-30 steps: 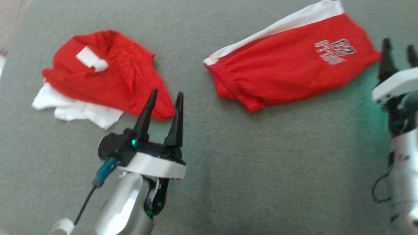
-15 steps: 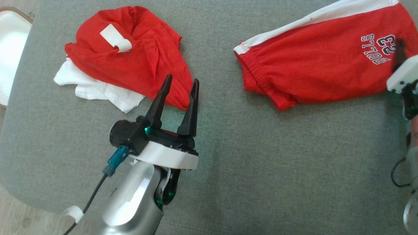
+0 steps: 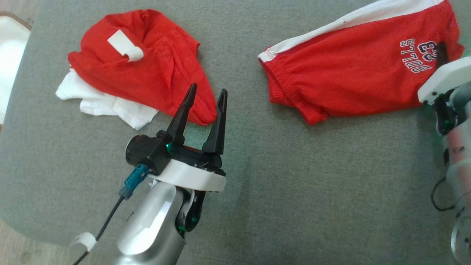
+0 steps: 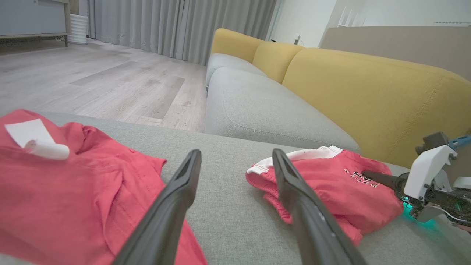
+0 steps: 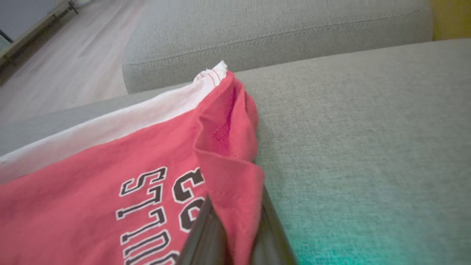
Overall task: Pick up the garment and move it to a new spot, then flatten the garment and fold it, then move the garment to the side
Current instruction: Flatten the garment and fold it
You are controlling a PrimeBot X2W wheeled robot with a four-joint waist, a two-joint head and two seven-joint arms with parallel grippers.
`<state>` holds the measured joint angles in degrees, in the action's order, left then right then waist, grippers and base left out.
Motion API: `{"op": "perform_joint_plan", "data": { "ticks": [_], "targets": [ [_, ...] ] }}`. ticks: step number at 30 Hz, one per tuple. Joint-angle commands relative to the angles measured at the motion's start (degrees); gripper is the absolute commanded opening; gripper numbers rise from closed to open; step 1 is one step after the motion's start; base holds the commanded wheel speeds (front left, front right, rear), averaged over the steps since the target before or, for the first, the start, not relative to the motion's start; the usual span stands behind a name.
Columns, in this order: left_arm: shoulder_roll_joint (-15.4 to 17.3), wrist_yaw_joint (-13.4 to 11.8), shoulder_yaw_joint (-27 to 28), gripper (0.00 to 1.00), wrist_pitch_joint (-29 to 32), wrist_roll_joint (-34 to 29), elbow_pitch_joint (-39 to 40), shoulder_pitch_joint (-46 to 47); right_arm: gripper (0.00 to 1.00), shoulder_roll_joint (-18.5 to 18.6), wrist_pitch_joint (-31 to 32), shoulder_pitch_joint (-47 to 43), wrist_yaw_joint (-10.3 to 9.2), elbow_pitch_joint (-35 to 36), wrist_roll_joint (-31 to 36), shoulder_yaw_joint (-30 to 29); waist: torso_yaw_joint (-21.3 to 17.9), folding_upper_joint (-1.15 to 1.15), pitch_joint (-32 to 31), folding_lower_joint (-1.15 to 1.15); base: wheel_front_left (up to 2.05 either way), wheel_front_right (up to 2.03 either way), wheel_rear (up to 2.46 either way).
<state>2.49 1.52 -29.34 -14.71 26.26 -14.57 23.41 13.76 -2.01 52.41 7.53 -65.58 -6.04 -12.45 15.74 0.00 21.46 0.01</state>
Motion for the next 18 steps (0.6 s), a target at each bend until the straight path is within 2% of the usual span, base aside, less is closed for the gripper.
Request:
{"op": "perform_joint_plan", "data": {
  "ticks": [1, 11, 18],
  "targets": [
    [0.4, -0.2, 2.3, 1.0, -0.3, 0.4, 1.5, 1.0, 0.0, 0.0, -1.7, 0.4, -0.04, 1.2, -1.1, 1.1, -0.7, 0.0, -0.7, -0.01, 0.0, 0.0, 0.0],
    [0.4, 0.6, 4.7, 1.0, -0.3, -0.4, 1.1, -1.9, 0.0, -0.5, -8.2, -4.5, -0.04, 1.9, -8.9, 0.4, -5.8, 0.0, -5.6, -0.01, 0.0, 0.0, 0.0],
    [0.4, 1.7, 6.2, 1.0, -0.3, -1.4, 1.4, -4.4, 0.0, -0.8, -11.4, -10.1, -0.04, 2.0, -12.3, -6.1, -10.2, 0.0, -9.2, -0.01, 0.0, 0.0, 0.0]
  ]
}}
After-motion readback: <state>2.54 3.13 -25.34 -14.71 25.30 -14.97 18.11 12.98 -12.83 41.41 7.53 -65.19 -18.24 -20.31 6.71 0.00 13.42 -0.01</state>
